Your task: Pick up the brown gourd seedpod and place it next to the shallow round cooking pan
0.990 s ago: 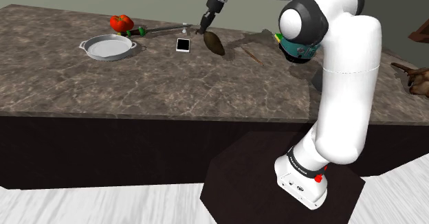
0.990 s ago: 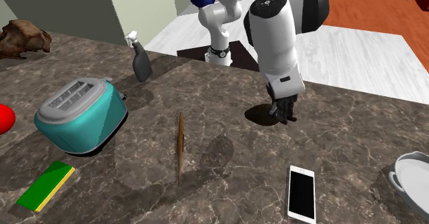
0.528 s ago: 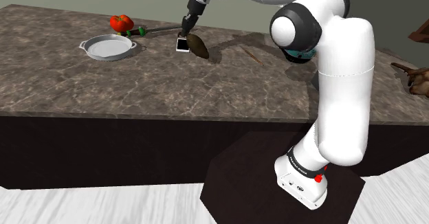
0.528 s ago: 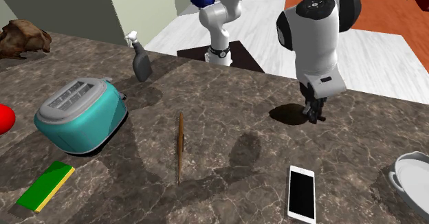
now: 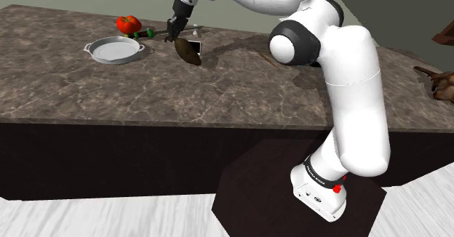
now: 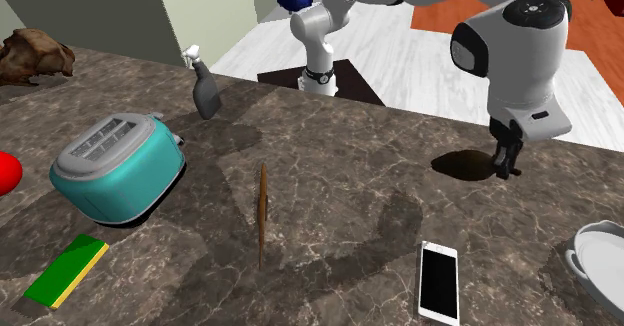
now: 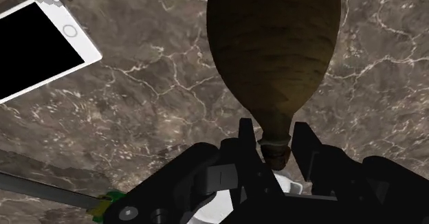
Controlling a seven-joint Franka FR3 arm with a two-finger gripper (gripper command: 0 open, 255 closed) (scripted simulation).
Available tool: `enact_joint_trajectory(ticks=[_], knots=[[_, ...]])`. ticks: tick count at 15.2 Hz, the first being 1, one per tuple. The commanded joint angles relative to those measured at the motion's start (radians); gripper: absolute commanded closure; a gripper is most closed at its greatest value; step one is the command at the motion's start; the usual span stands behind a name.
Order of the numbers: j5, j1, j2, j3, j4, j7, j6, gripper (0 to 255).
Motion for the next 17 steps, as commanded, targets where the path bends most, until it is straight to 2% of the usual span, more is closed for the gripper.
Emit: enact_joint_trajectory(ticks=[1, 4, 6, 17], knots=[[-0.002, 0.018, 0.036, 0.008, 0.05, 0.04, 0.0, 255], [-0.005, 0.03, 0.125, 0.022, 0.195, 0.113, -0.032, 255], [-0.008, 0.026, 0.205, 0.033, 0.332, 0.168, -0.07, 255], [0.01, 0.06, 0.187, 0.037, 0.152, 0.105, 0.076, 255]])
